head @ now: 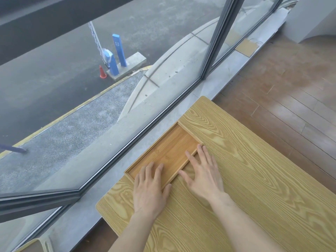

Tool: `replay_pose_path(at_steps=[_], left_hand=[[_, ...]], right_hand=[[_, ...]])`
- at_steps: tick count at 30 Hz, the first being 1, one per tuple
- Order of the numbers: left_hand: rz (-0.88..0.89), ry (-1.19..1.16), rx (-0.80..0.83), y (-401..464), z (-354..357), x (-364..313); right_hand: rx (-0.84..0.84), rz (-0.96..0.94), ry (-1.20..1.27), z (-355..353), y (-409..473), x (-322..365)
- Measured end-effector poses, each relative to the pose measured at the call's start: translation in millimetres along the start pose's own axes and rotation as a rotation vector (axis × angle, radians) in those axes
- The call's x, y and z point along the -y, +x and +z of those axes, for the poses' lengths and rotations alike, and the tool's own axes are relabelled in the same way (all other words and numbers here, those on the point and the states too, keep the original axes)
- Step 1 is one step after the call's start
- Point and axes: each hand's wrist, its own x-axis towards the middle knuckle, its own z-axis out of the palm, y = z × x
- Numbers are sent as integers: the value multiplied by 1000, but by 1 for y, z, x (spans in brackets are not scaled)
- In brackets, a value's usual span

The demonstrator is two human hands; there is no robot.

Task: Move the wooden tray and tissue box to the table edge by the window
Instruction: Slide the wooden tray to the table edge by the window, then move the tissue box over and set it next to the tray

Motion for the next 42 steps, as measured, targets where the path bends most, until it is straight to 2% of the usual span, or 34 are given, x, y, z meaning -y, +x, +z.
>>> replay_pose_path(at_steps=[4,19,27,31,38,42], left_hand=[[104,40,-44,11,-13,-8],[410,140,19,36,-47,-89],[631,118,15,-7,-29,-187],[719,144,66,-45,-10,-244],[821,149,121,-124,45,-343],[828,99,175,-167,80,-400]], right_hand=[[-5,84,-47,-13,-11,-10],[-66,479,-11,-66,-104,-74],[-178,695,34,-77,-212,-139],[-208,783,48,-75,-276,-179],[-299,901,134,-56,-390,-259],[-418,980,233,-40,-446,-307]])
